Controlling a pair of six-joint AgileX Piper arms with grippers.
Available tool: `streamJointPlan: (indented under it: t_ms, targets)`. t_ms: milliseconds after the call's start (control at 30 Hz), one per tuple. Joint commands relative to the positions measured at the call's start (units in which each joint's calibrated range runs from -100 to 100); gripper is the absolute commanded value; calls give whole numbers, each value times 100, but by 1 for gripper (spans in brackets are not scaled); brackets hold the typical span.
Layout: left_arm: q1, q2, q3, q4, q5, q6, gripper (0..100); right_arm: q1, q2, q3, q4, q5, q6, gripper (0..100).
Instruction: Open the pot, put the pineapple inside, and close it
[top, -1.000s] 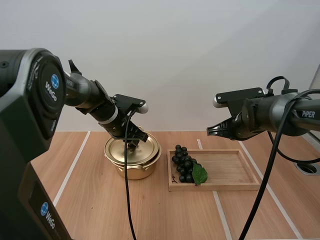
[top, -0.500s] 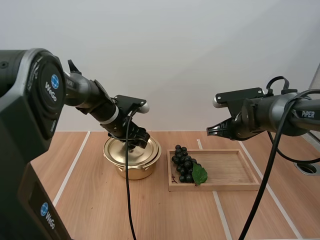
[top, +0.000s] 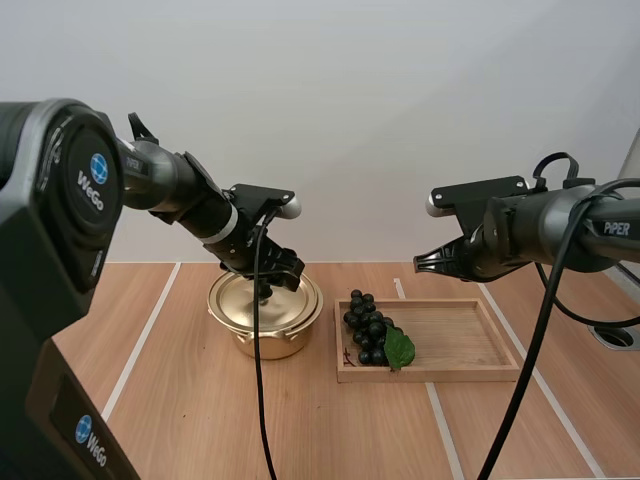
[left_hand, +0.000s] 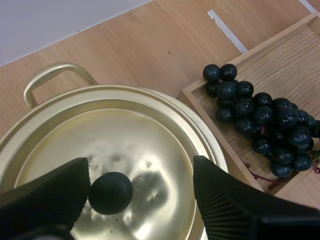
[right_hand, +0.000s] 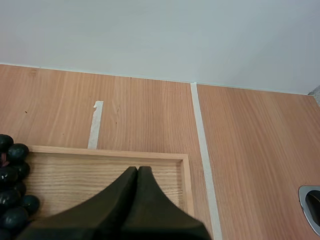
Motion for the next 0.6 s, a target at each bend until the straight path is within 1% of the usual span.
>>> streamJointPlan:
  t_ms: [0,300,567]
  targets:
    - [-19,-54,-37,-156,3,27,94,-20,-16,20,-54,57,29,0]
    - [-19,-46,-37,-439,246,149,94,-20,-16,20,-54,41,29,0]
    - [-19,-58,-52,-451,171,236,94,-20,-16,20,-64,40,29,0]
